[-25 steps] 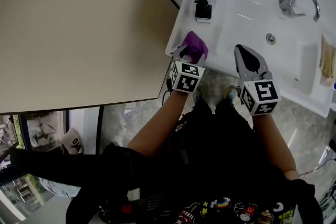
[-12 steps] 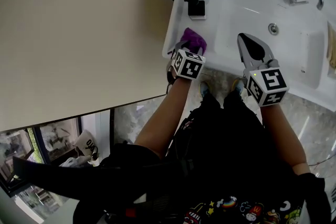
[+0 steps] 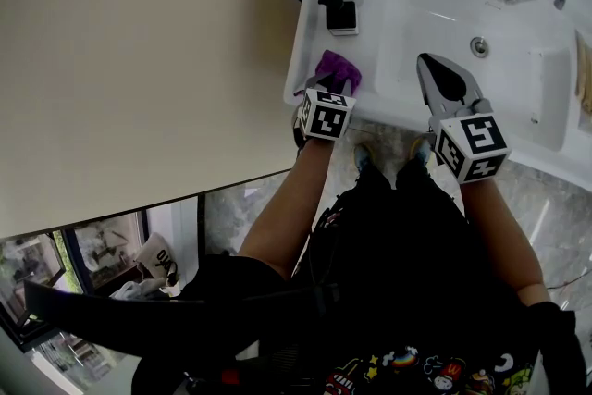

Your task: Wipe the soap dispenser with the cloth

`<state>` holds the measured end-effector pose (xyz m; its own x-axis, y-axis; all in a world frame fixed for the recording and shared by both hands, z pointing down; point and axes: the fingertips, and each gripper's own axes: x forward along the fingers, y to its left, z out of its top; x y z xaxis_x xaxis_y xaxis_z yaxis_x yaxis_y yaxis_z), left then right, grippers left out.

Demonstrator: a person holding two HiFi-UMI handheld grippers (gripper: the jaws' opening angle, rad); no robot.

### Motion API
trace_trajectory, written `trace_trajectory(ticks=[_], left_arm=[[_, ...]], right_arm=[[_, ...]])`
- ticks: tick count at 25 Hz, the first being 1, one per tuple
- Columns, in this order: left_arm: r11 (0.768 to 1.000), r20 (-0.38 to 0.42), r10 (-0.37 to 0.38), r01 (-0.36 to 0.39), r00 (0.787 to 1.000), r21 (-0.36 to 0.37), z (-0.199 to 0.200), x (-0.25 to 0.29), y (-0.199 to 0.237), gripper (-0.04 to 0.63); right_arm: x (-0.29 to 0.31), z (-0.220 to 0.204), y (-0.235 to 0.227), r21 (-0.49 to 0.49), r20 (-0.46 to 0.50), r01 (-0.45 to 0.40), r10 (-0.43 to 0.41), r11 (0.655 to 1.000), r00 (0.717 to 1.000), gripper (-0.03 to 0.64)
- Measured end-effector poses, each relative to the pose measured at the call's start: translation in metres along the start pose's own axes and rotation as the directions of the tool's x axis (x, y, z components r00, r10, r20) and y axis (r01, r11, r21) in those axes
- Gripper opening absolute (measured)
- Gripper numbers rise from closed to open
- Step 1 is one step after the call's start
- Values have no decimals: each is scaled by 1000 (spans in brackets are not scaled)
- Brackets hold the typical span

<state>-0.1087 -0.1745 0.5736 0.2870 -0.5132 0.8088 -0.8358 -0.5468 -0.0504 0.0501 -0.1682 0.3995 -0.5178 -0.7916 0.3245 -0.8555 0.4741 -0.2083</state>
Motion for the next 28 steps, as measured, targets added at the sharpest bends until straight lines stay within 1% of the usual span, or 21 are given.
trace_trajectory(ticks=[4, 8, 13, 23, 25, 28], left_arm=[[998, 67, -11, 14, 998, -55, 16, -9, 2, 68], [992, 165, 1, 20, 986, -123, 47, -24, 12, 60], [989, 260, 31, 8, 965, -145, 87, -35, 32, 57], [988, 356, 60, -4, 933, -156, 134, -43, 50, 57], [988, 358, 61, -5, 932, -156, 136, -41, 51, 57], [987, 347, 57, 0, 936, -162, 132, -32, 50, 57]], right_arm=[[3, 3, 3, -3, 2, -8, 8, 1000, 1000, 25], [5, 5, 7, -9, 2, -16, 16, 1000, 1000, 25], [5, 8, 5, -16, 3, -13, 13, 1000, 1000, 23], [5, 13, -11, -8, 6, 22, -22, 1000, 1000, 24], [5, 13, -14, -4, 4, 28, -28, 1000, 1000, 23], [6, 10, -17, 0, -2, 33, -33, 999, 999, 23]])
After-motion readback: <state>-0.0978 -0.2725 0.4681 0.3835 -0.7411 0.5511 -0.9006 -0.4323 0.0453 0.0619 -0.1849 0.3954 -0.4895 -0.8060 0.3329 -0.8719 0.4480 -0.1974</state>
